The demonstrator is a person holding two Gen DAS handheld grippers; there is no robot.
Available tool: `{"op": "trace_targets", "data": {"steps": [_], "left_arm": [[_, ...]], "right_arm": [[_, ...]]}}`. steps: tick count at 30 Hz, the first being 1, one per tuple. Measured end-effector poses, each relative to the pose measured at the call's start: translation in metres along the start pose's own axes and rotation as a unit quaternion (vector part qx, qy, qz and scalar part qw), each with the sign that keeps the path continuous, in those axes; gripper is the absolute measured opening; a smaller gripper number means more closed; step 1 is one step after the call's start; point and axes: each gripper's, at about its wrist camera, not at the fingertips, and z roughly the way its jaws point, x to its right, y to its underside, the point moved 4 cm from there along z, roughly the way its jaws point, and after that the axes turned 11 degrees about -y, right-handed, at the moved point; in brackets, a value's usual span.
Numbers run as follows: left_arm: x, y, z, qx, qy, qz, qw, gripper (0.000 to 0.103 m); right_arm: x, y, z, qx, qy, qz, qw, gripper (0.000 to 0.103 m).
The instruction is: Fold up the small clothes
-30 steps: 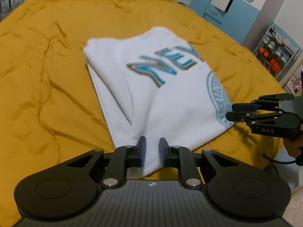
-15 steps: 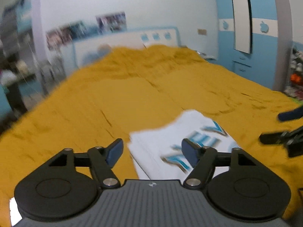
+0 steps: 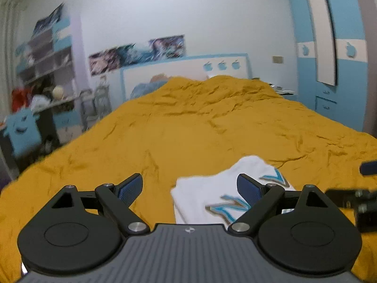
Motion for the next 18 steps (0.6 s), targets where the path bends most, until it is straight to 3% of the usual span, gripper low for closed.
{"op": "trace_targets", "data": {"steps": [6, 18], "left_arm": [[-0.003, 0.026, -0.003, -0.04, -0.011, -0.014, 0.999, 0.103], [0.009, 0.058, -0.028, -0.076, -0.001, 0.036, 0.9965, 0.103]], "right_arm": [[-0.014, 0.028, -0.003, -0.024, -0.004, -0.024, 0.999, 0.082], [-0.005, 0.069, -0.005, -0.065, 0.015, 0.018, 0.998, 0.082]]}}
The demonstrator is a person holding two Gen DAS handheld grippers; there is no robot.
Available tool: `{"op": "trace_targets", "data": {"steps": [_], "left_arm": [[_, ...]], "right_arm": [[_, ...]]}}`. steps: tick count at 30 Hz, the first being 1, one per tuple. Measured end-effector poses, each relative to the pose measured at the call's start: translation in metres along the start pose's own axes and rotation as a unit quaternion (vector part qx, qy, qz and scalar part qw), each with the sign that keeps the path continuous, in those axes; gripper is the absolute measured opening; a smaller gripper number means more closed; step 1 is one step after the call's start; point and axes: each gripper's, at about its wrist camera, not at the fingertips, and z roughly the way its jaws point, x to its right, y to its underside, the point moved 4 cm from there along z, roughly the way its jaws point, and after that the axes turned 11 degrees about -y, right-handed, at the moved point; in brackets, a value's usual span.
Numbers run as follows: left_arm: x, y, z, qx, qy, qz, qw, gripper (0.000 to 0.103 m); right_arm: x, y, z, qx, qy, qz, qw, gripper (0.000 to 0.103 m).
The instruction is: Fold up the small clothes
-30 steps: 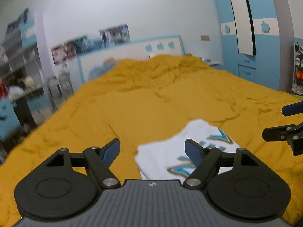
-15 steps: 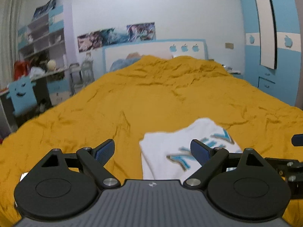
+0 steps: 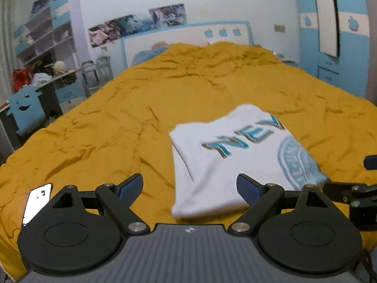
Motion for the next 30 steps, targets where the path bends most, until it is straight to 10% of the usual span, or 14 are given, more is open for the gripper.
{"op": "trace_targets", "data": {"steps": [30], "left_arm": [[0.008, 0.017, -0.006, -0.043, 0.023, -0.006, 0.9988, 0.103]], "right_arm": [[0.002, 0.022, 0.0, -0.006, -0.008, 0.015, 1.0, 0.082]]}}
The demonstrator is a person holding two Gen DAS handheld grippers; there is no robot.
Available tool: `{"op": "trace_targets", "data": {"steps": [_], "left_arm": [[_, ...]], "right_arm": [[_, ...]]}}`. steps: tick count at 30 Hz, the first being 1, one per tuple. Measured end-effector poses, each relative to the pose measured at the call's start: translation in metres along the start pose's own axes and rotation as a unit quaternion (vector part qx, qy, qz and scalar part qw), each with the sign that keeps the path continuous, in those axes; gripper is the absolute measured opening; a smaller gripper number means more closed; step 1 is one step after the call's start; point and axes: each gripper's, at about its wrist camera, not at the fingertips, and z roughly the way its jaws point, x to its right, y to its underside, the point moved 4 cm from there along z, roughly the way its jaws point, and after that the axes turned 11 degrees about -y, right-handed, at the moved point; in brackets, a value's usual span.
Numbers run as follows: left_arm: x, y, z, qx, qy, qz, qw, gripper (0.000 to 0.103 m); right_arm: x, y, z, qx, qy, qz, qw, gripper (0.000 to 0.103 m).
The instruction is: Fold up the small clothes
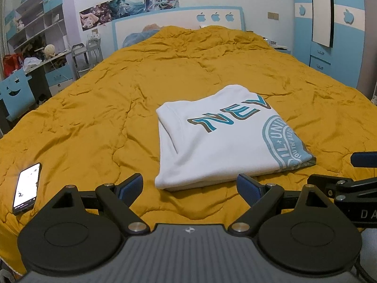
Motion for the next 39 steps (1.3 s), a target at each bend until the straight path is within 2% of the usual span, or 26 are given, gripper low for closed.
{"op": "trace_targets", "data": {"steps": [39], "left_arm": [[-0.0004, -0.0005, -0.0004, 0.0, 0.0, 0.001, 1.0, 0.103]], "right_arm": [[-0.0002, -0.0002, 0.0013, -0.001, -0.007, -0.003, 1.0, 0.082]]}}
